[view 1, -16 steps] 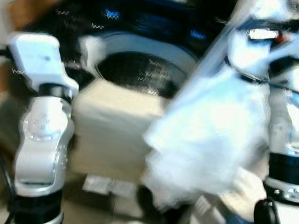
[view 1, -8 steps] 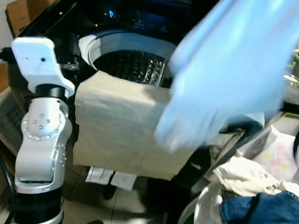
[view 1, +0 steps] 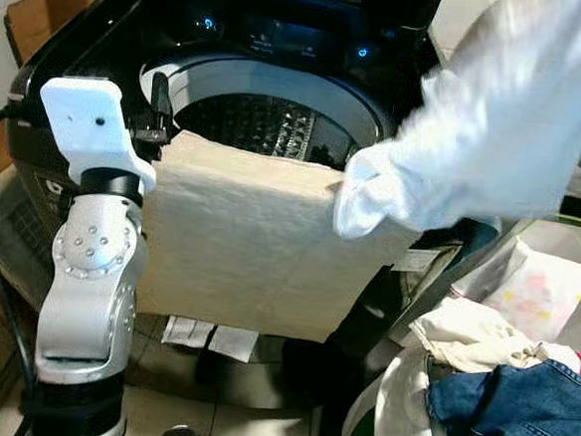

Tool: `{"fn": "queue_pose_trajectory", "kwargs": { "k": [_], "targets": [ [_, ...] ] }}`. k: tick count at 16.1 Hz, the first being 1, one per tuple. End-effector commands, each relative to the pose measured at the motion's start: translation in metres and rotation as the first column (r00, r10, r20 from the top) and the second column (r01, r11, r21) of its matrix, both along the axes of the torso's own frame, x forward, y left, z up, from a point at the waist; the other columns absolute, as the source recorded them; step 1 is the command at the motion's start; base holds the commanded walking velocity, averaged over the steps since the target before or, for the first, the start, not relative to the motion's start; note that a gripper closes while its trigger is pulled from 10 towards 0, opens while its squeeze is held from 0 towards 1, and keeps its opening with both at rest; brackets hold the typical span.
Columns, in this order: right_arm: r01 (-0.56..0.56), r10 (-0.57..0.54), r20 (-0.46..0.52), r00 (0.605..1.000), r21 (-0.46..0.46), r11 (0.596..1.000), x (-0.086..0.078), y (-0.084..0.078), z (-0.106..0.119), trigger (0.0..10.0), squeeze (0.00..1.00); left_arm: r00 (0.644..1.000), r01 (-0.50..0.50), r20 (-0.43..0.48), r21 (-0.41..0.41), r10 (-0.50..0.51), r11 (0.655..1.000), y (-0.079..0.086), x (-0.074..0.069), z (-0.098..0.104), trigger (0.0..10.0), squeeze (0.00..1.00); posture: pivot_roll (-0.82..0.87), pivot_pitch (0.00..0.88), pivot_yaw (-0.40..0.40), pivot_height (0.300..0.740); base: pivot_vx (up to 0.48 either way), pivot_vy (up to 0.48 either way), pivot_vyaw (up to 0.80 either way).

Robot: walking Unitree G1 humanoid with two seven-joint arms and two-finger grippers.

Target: Clothes washing

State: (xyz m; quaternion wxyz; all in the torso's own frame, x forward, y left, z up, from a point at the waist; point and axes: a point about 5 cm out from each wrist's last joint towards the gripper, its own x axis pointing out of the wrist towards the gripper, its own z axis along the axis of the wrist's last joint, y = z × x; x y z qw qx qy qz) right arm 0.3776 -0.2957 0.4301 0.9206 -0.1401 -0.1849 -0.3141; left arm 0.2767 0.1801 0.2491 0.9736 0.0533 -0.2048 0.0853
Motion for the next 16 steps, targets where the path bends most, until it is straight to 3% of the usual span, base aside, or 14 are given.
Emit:
{"fn": "queue_pose_trajectory", "kwargs": {
  "k": [1,2,6,8,9,10,11,12,13,14,15,16],
  "targets": [
    [0.024,-0.026,-0.047,0.999,-0.035,0.999,0.001,-0.002,-0.006,10.0,0.0,1.0,0.007,0.003,0.026,-0.007,1.0,-0.002,-0.004,0.002,10.0,0.0,0.26,0.0,-0.155,0.74,0.0,0.0,0.0],
    [-0.011,0.003,-0.083,0.997,-0.089,0.996,0.006,0.006,-0.009,10.0,0.0,1.0,0.001,0.003,0.032,-0.001,0.999,-0.002,-0.006,0.002,10.0,0.0,0.26,0.0,-0.159,0.74,0.0,0.0,0.0],
    [-0.098,0.085,-0.076,0.993,-0.184,0.978,0.017,0.047,0.0,10.0,0.0,1.0,-0.006,-0.009,0.034,0.006,0.999,-0.004,-0.008,-0.001,10.0,0.0,0.28,0.0,-0.18,0.74,0.0,0.0,0.0],
    [-0.214,0.146,-0.246,0.958,-0.278,0.937,0.031,0.072,-0.02,10.0,0.0,1.0,-0.001,-0.024,0.034,0.002,0.999,-0.006,-0.009,-0.004,10.0,0.0,0.28,0.0,-0.191,0.74,0.0,0.0,0.0],
    [-0.33,0.179,-0.411,0.894,-0.333,0.883,0.041,0.09,-0.045,10.0,0.0,0.999,-0.004,-0.039,0.033,0.005,0.999,-0.007,-0.011,-0.007,10.0,0.0,0.29,0.0,-0.196,0.74,0.0,0.0,0.0],
    [-0.457,0.21,-0.559,0.802,-0.348,0.819,0.048,0.111,-0.073,10.0,0.0,0.998,-0.009,-0.06,0.036,0.011,0.999,-0.007,-0.013,-0.012,10.0,0.0,0.29,0.0,-0.201,0.74,0.0,0.0,0.0],
    [-0.605,0.235,-0.711,0.663,-0.324,0.728,0.053,0.14,-0.112,10.0,0.0,0.991,-0.025,-0.132,0.076,0.035,0.997,-0.006,-0.014,-0.022,10.0,0.0,0.3,0.0,-0.215,0.74,0.0,0.0,0.0],
    [-0.676,0.217,-0.802,0.556,-0.285,0.68,0.053,0.152,-0.146,10.0,0.0,0.981,-0.033,-0.185,0.102,0.051,0.994,-0.006,-0.017,-0.03,10.0,0.0,0.31,0.0,-0.226,0.74,0.0,0.0,0.0],
    [-0.711,0.197,-0.843,0.501,-0.271,0.648,0.052,0.158,-0.166,10.0,0.0,0.978,-0.036,-0.2,0.095,0.055,0.995,-0.006,-0.019,-0.033,10.0,0.0,0.32,0.0,-0.232,0.74,0.0,0.0,0.0],
    [-0.735,0.189,-0.862,0.471,-0.265,0.624,0.049,0.168,-0.189,10.0,0.0,0.975,-0.062,-0.208,0.079,0.077,0.995,-0.002,-0.024,-0.035,10.0,0.0,0.34,0.0,-0.245,0.74,0.0,0.0,0.0],
    [-0.763,0.224,-0.847,0.481,-0.279,0.582,0.047,0.186,-0.197,10.0,0.93,0.972,-0.078,-0.216,0.077,0.093,0.994,0.0,-0.026,-0.036,10.0,0.0,0.34,0.0,-0.25,0.74,0.0,0.0,0.0],
    [-0.771,0.229,-0.843,0.487,-0.291,0.567,0.047,0.191,-0.195,10.0,1.0,0.971,-0.079,-0.218,0.077,0.094,0.994,-0.001,-0.026,-0.036,10.0,0.0,0.34,0.0,-0.252,0.74,0.0,0.0,0.0]
  ]
}}
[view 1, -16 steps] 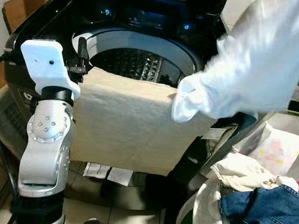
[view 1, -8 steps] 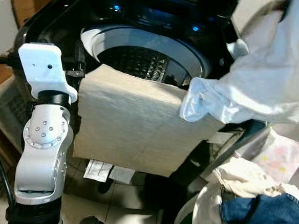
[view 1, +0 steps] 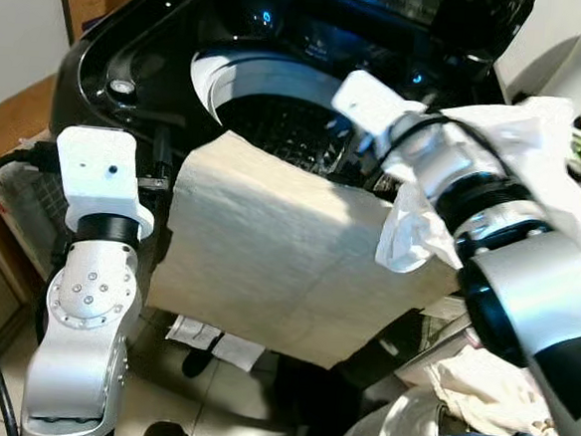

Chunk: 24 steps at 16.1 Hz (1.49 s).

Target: Clothes washing

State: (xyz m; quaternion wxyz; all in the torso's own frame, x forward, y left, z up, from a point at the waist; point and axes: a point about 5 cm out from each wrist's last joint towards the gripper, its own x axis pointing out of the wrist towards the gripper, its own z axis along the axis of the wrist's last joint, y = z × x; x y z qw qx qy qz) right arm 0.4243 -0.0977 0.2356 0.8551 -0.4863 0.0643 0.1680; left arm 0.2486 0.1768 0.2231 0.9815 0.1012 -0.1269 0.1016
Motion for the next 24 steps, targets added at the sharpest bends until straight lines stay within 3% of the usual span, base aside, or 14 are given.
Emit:
{"fn": "queue_pose_trajectory", "kwargs": {
  "k": [1,3,8,12,13,14,15,16,17,19,20,21,23,24],
  "targets": [
    [-0.012,0.015,0.061,0.998,-0.051,0.999,0.001,-0.001,0.009,10.0,1.0,0.998,-0.031,-0.062,-0.003,0.031,0.999,0.001,0.003,-0.01,10.0,0.0,0.33,0.0,-0.252,0.74,0.0,0.0,0.0],
    [-0.017,0.04,0.257,0.966,-0.092,0.996,0.004,0.004,0.049,10.0,1.0,0.998,-0.023,-0.062,-0.007,0.023,1.0,-0.002,0.006,-0.01,10.0,0.0,0.31,0.0,-0.241,0.74,0.0,0.0,0.0],
    [-0.03,0.108,0.392,0.914,-0.201,0.979,0.003,0.007,0.069,10.0,1.0,0.999,-0.012,-0.046,0.004,0.012,1.0,-0.005,0.009,-0.007,10.0,0.0,0.3,0.0,-0.233,0.74,0.0,0.0,0.0],
    [-0.092,0.142,0.433,0.89,-0.135,0.987,0.0,0.021,0.088,10.0,1.0,0.999,0.003,-0.04,0.007,-0.002,1.0,-0.01,0.011,-0.008,10.0,0.0,0.29,0.0,-0.241,0.74,0.0,0.0,0.0],
    [-0.129,0.134,0.467,0.874,-0.042,0.991,-0.002,0.028,0.103,10.0,1.0,0.999,0.018,-0.036,0.008,-0.018,1.0,-0.014,0.012,-0.008,10.0,0.0,0.29,0.0,-0.243,0.74,0.0,0.0,0.0],
    [-0.153,0.115,0.491,0.864,0.038,0.987,-0.004,0.03,0.113,10.0,0.0,0.999,0.02,-0.036,0.007,-0.019,1.0,-0.014,0.011,-0.009,10.0,0.0,0.29,0.0,-0.25,0.74,0.0,0.0,0.0],
    [-0.259,0.042,0.489,0.871,0.386,0.886,-0.009,0.034,0.142,10.0,0.0,0.999,0.018,-0.041,0.006,-0.017,1.0,-0.014,0.011,-0.012,10.0,0.0,0.3,0.0,-0.256,0.74,0.0,0.0,0.0],
    [-0.344,0.079,0.443,0.893,0.56,0.753,-0.012,0.04,0.146,10.0,0.0,0.999,0.018,-0.048,0.006,-0.017,1.0,-0.014,0.01,-0.015,10.0,0.0,0.29,0.0,-0.251,0.74,0.0,0.0,0.0],
    [-0.397,0.108,0.449,0.887,0.622,0.675,-0.015,0.043,0.144,10.0,0.0,0.998,0.02,-0.054,0.006,-0.02,1.0,-0.014,0.009,-0.017,10.0,0.0,0.29,0.0,-0.247,0.74,0.0,0.0,0.0],
    [-0.554,0.216,0.515,0.829,0.711,0.433,-0.034,0.054,0.127,10.0,0.0,0.997,0.04,-0.069,0.025,-0.038,0.999,-0.014,0.01,-0.022,10.0,0.0,0.27,0.0,-0.226,0.74,0.0,0.0,0.0],
    [-0.479,0.254,0.426,0.868,0.854,0.205,-0.047,0.046,0.094,10.0,0.0,0.996,0.053,-0.077,0.042,-0.049,0.998,-0.017,0.012,-0.025,10.0,0.0,0.26,0.0,-0.215,0.74,0.0,0.0,0.0],
    [-0.423,0.26,0.383,0.886,0.898,0.12,-0.06,0.037,0.068,10.0,0.0,0.995,0.059,-0.086,0.048,-0.054,0.997,-0.016,0.011,-0.028,10.0,0.0,0.26,0.0,-0.204,0.74,0.0,0.0,0.0],
    [-0.443,0.228,0.413,0.882,0.891,0.099,-0.093,0.013,0.046,10.0,0.0,0.994,0.055,-0.098,0.055,-0.049,0.997,-0.011,0.009,-0.033,10.0,0.0,0.23,0.0,-0.18,0.74,0.0,0.0,0.0],
    [-0.501,0.247,0.454,0.856,0.847,0.177,-0.113,0.007,0.04,10.0,0.0,0.995,0.056,-0.088,0.047,-0.052,0.997,-0.01,0.009,-0.035,10.0,0.0,0.22,0.0,-0.175,0.74,0.0,0.0,0.0]
  ]
}}
